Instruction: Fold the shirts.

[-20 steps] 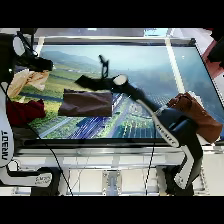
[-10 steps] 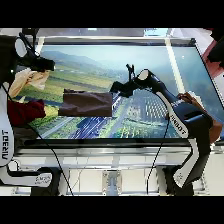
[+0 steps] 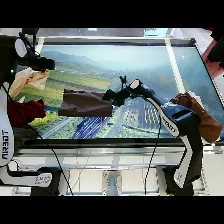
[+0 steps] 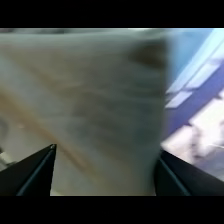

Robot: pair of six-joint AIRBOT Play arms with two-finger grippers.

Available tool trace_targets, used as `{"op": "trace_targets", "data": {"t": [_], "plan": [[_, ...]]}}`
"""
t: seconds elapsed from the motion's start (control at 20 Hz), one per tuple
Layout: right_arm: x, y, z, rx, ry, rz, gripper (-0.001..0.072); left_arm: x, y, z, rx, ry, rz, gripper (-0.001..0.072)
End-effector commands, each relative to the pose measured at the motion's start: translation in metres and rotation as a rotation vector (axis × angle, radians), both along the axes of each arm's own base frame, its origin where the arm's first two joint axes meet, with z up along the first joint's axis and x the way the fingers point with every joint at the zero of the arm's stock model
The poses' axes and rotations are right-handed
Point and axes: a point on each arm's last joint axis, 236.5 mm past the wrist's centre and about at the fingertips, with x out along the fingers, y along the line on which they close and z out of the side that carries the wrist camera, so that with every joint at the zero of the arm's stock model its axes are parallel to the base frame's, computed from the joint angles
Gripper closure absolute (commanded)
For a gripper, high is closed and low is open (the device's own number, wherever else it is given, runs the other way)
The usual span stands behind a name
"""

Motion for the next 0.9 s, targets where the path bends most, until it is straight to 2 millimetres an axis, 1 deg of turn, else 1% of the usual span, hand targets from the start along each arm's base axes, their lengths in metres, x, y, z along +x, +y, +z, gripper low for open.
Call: {"op": "trace_targets", "data": {"t": [0.0,0.05,0.1,0.15,0.25,0.3,0.35,0.4,0.45,0.5,0.6,0.7,0.75,0.85], "plan": [[-0.011,0.035,0.009,0.104,0.02,0.004,0.0126,0.0,0.0,0.0,0.006,0.001,-0.007,0.0695],[-0.011,0.041,0.016,0.137,0.017,0.005,0.0272,0.0,0.001,0.0,0.007,0.001,-0.007,0.0694],[-0.009,0.045,0.023,0.164,-0.005,0.014,0.0539,0.0,0.001,0.0,0.008,0.001,-0.006,0.0695],[-0.005,0.048,0.034,0.193,-0.039,0.03,0.0672,0.0,0.001,0.0,0.009,0.002,-0.007,0.0694],[0.013,0.044,0.063,0.216,-0.132,0.039,0.0683,0.0,0.001,0.0,0.019,0.004,-0.021,0.0694],[0.024,0.037,0.079,0.213,-0.18,0.036,0.0684,0.0,0.001,0.0,0.019,0.003,-0.021,0.0695],[0.036,0.024,0.097,0.197,-0.235,0.03,0.0684,0.0,0.001,0.0,0.019,0.003,-0.021,0.0694],[0.047,0.005,0.111,0.166,-0.273,0.018,0.0685,0.0,0.001,0.0,0.019,0.003,-0.021,0.0695],[0.056,-0.017,0.122,0.121,-0.3,0.001,0.0685,0.0,0.001,0.0,0.018,0.003,-0.021,0.0695],[0.064,-0.044,0.129,0.066,-0.321,-0.02,0.0685,0.001,0.001,-0.001,0.019,0.004,-0.021,0.0694],[0.075,-0.111,0.135,-0.083,-0.326,-0.067,0.0685,0.001,0.001,-0.002,0.018,0.005,-0.021,0.0695],[0.074,-0.183,0.143,-0.195,-0.291,-0.121,0.0685,0.002,0.001,-0.002,0.016,0.002,-0.019,0.0695],[0.072,-0.214,0.15,-0.229,-0.284,-0.147,0.0686,0.003,0.0,-0.002,0.015,-0.002,-0.02,0.0694],[0.067,-0.278,0.171,-0.269,-0.278,-0.23,0.0686,0.005,0.0,-0.001,0.013,-0.01,-0.021,0.0694]]}}
